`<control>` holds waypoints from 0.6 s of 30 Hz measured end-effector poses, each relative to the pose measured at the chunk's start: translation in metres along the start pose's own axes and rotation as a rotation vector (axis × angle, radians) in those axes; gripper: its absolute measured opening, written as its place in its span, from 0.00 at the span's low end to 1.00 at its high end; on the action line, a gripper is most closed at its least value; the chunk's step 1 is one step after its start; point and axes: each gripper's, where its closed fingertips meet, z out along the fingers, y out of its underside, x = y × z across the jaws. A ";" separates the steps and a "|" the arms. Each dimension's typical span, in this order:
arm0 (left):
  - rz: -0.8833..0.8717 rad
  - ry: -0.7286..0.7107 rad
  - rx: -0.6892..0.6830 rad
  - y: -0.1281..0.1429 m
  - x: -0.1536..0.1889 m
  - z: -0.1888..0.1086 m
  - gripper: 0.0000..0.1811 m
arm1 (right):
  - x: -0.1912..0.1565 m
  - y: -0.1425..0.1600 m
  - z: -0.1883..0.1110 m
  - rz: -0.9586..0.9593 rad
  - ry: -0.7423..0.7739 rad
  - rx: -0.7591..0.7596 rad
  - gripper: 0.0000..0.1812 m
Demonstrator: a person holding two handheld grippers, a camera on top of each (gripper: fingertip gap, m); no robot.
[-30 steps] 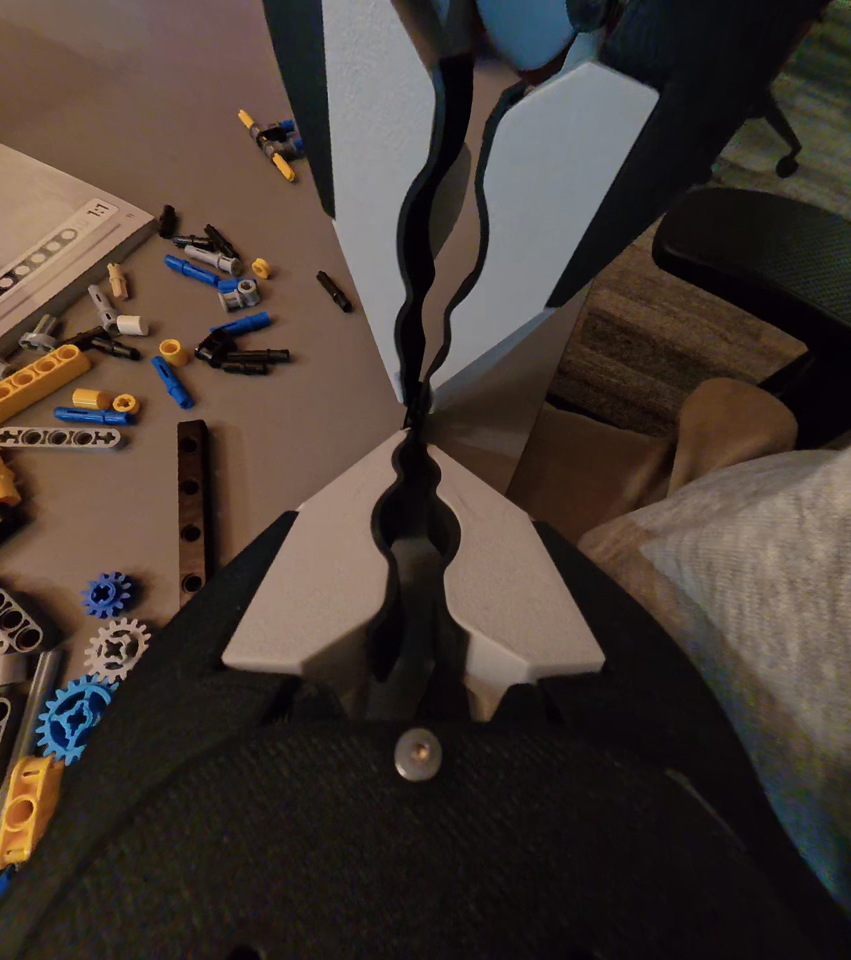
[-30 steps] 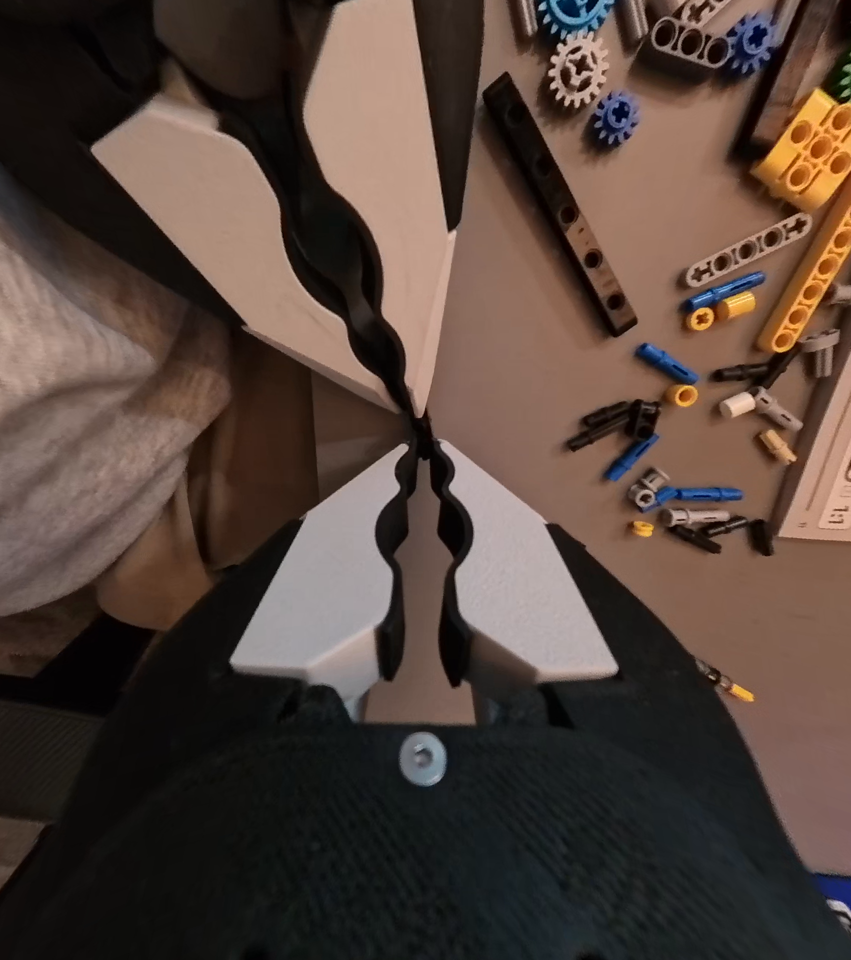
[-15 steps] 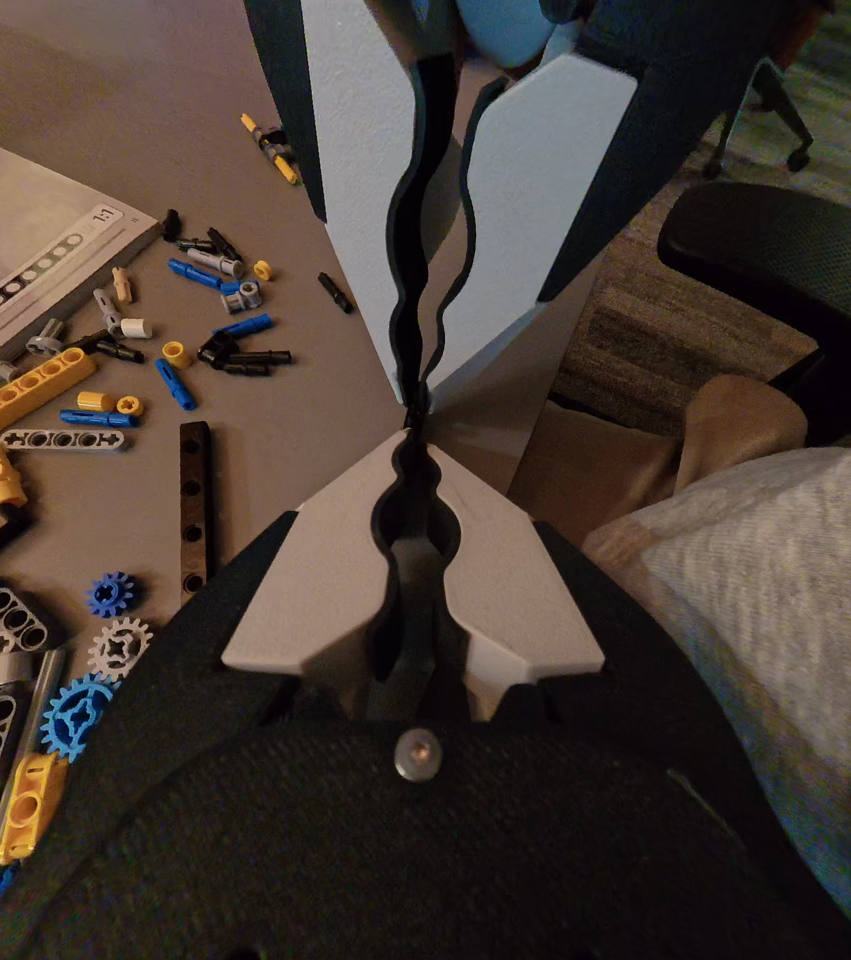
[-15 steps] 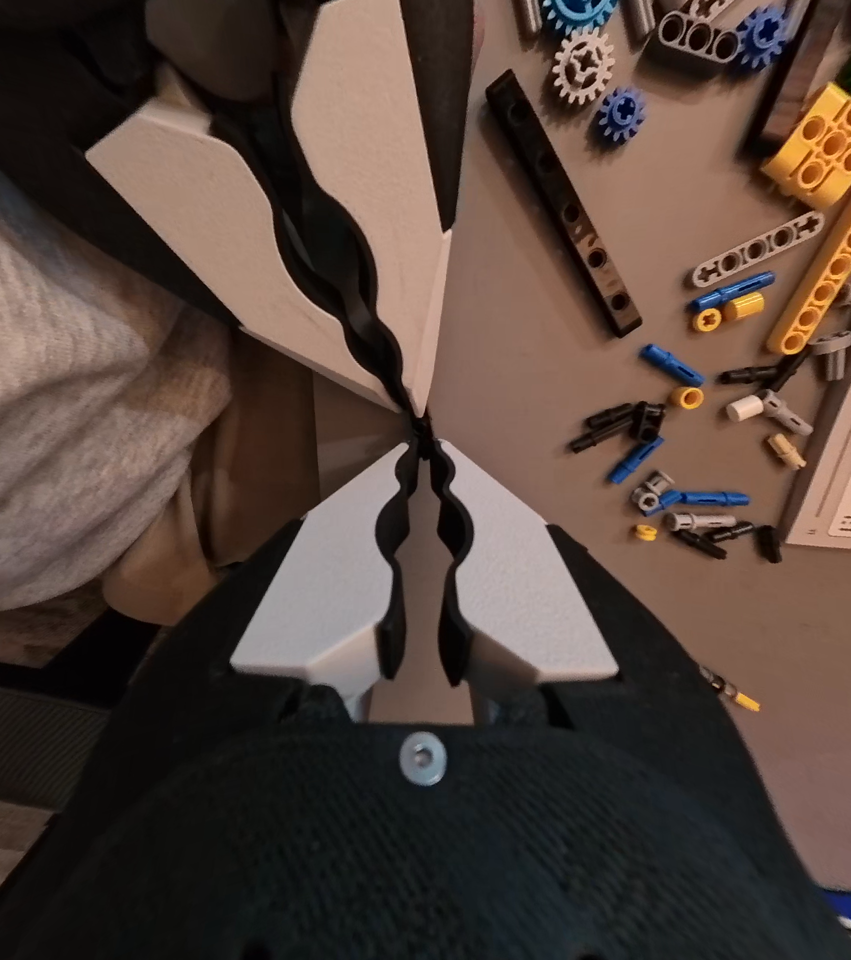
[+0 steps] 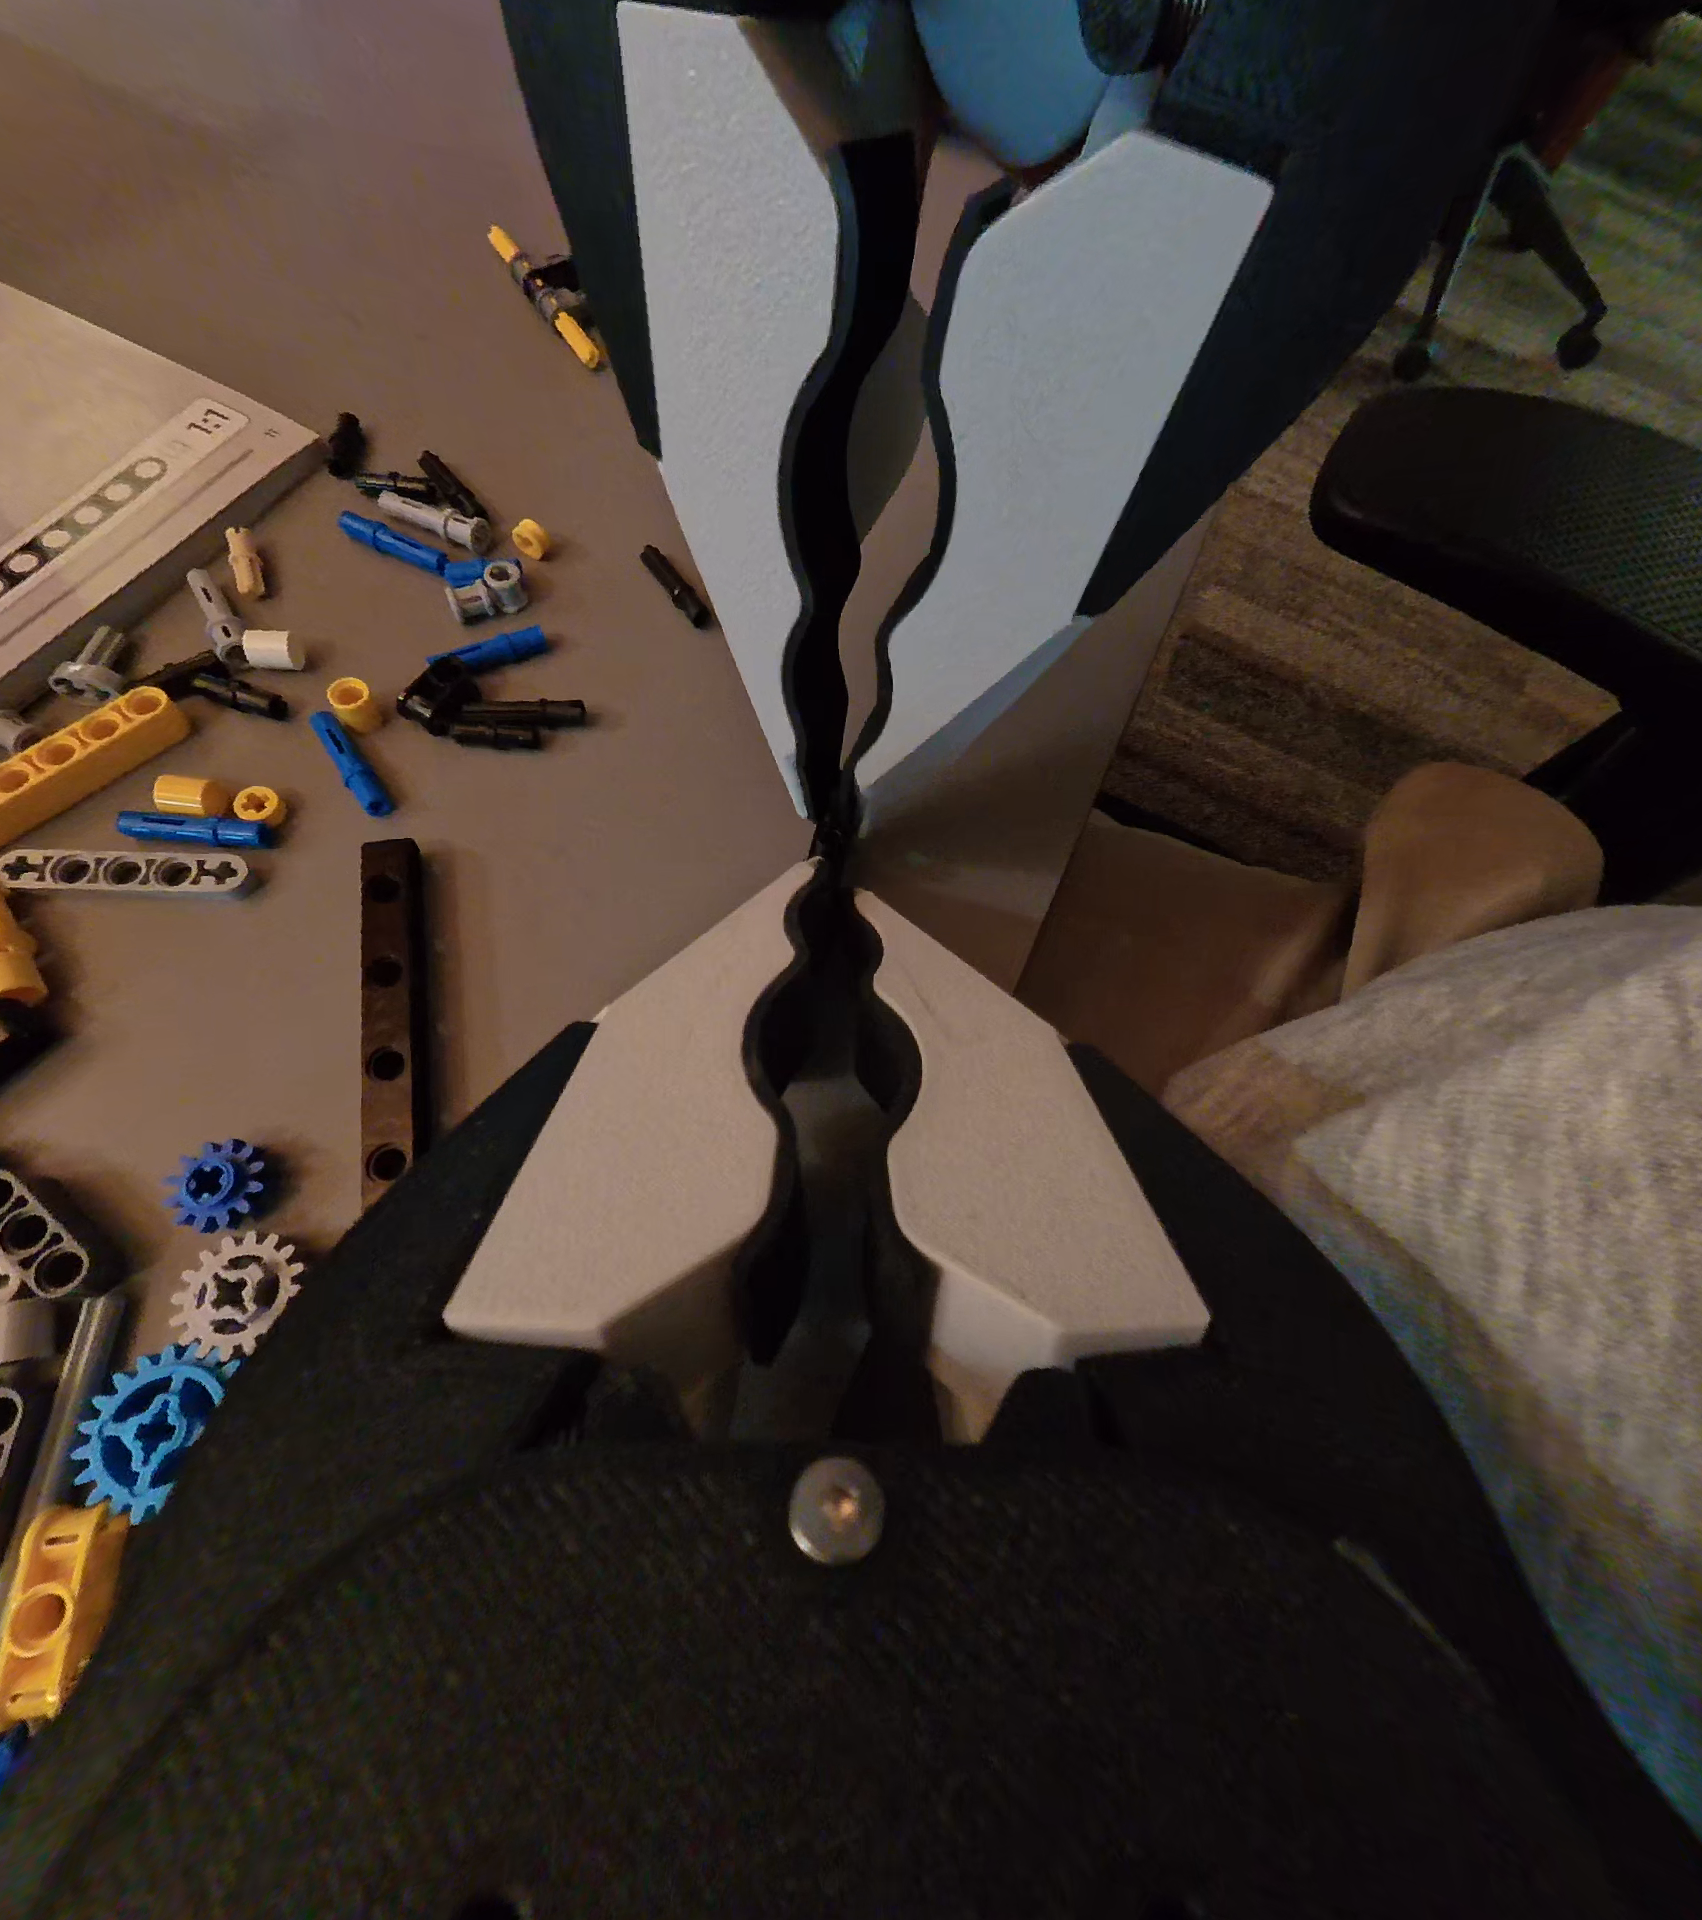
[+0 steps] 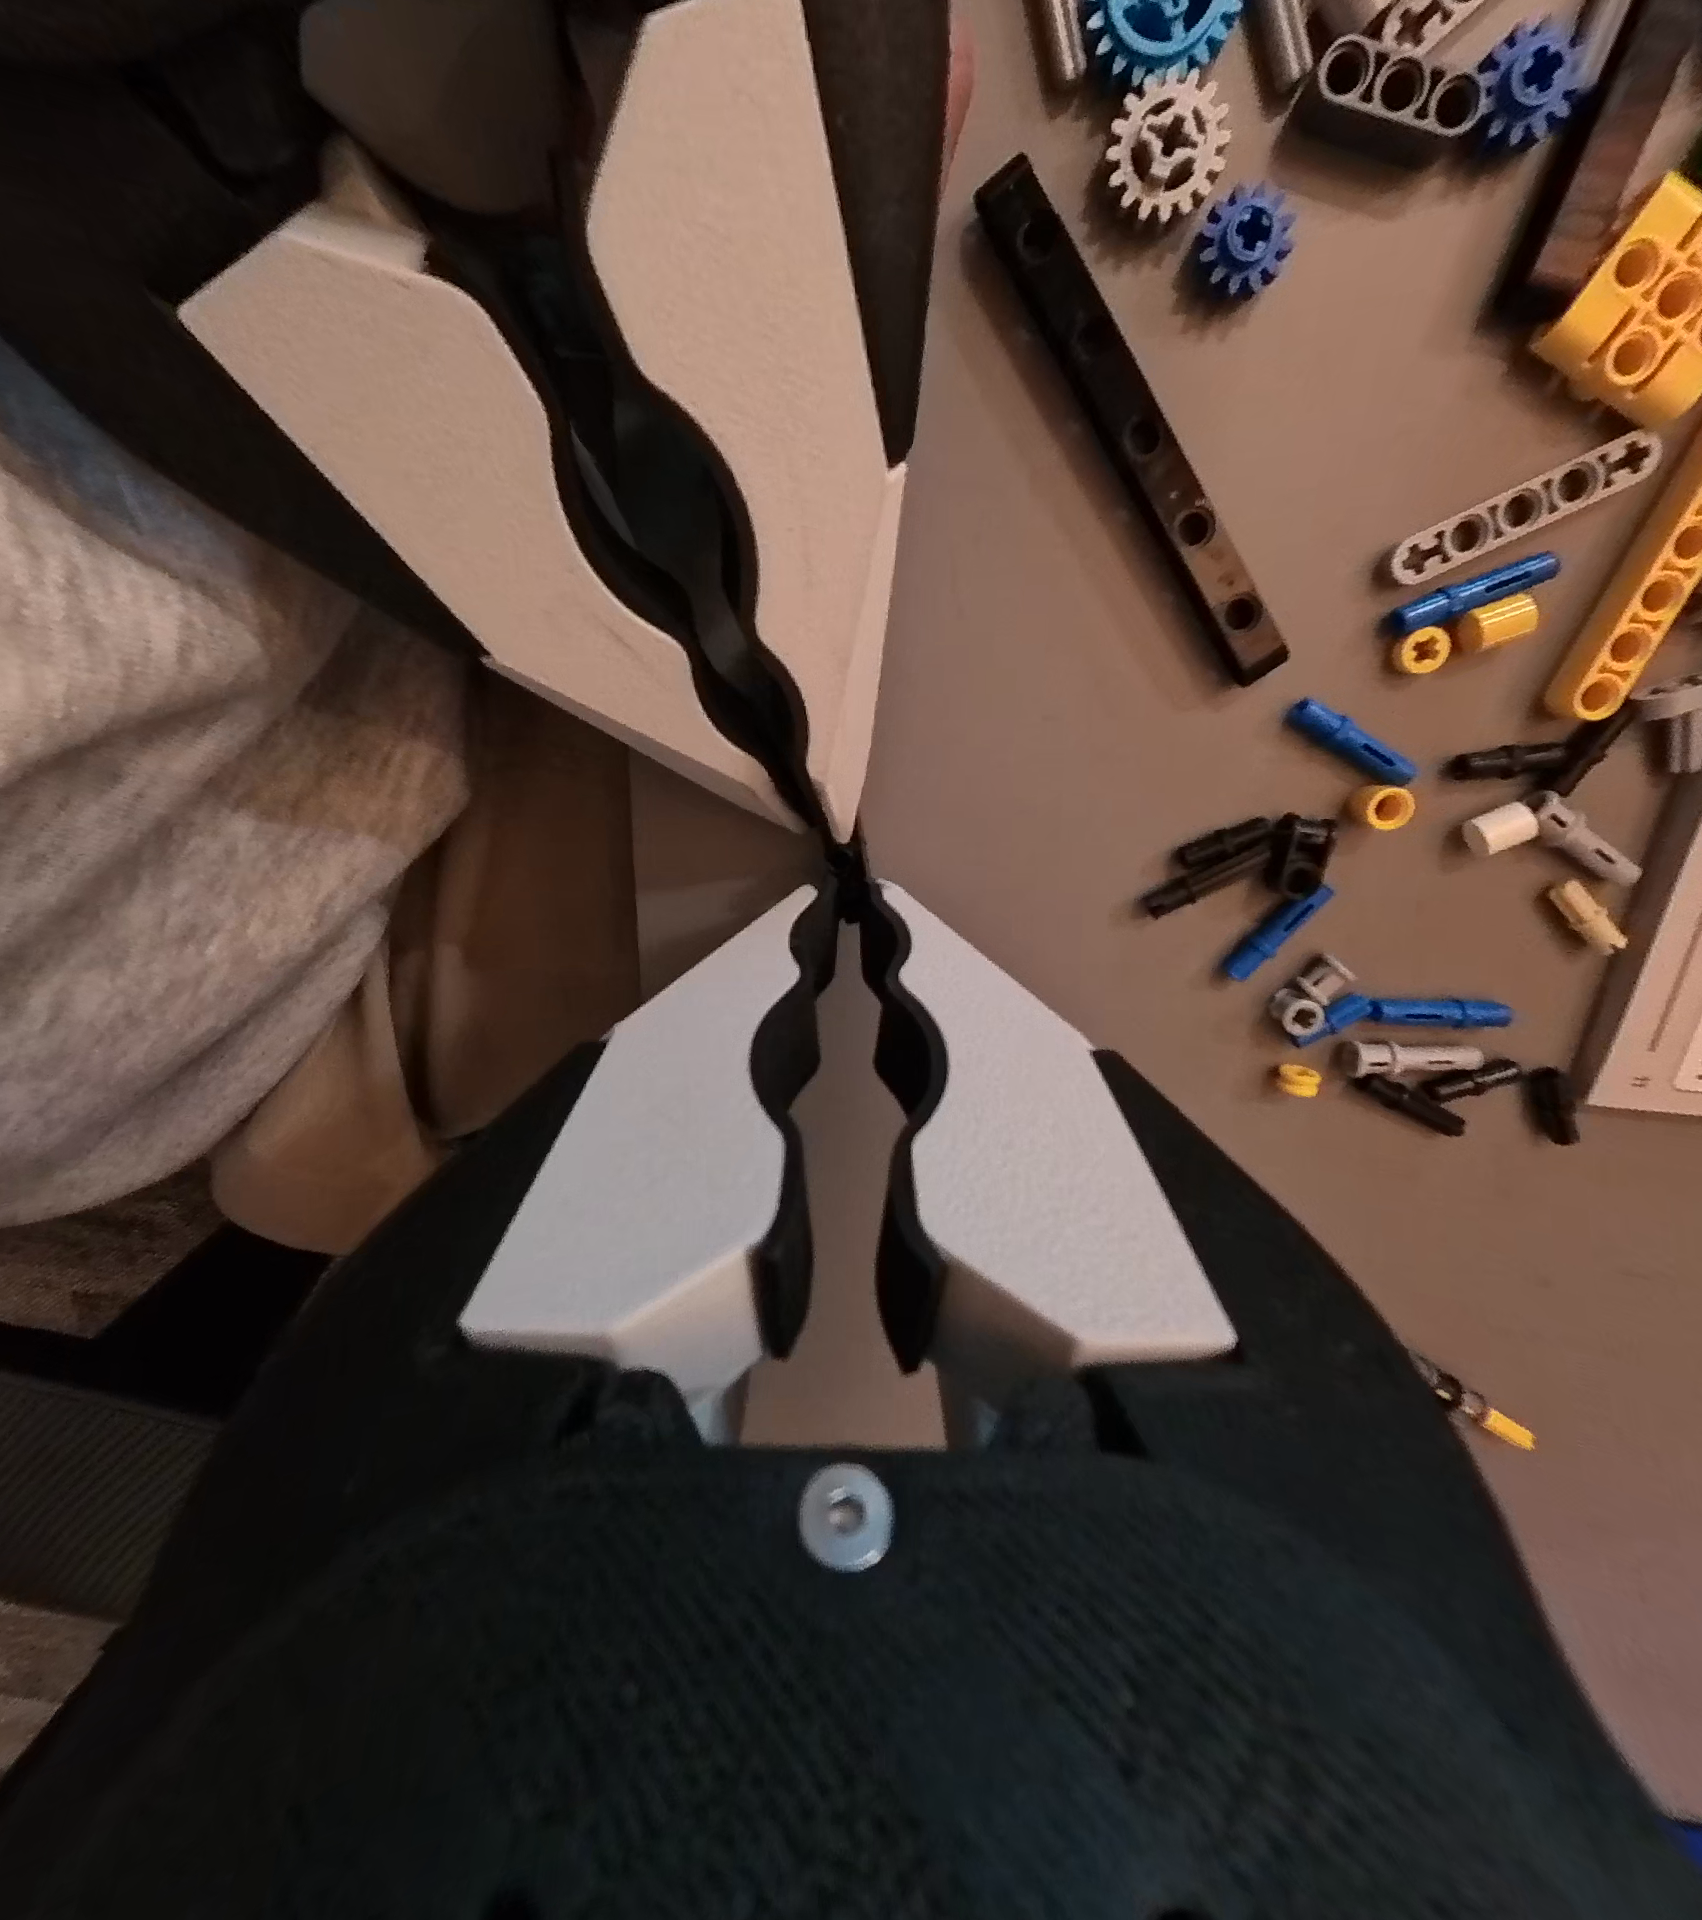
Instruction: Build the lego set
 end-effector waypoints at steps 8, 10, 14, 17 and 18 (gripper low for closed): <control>0.003 -0.002 -0.001 0.000 0.000 0.000 0.00 | 0.001 -0.002 0.000 0.060 0.027 0.037 0.02; 0.011 -0.007 -0.001 0.000 0.000 0.000 0.00 | 0.001 -0.001 0.003 0.079 0.040 0.029 0.03; 0.022 -0.016 0.001 0.000 0.000 0.000 0.00 | 0.005 0.004 -0.001 0.081 0.115 0.017 0.06; 0.018 -0.017 0.003 0.000 0.000 0.000 0.00 | 0.005 0.008 -0.006 0.101 0.140 0.049 0.10; 0.019 -0.018 0.004 -0.001 0.000 0.000 0.00 | 0.003 0.008 -0.008 0.120 0.133 0.076 0.12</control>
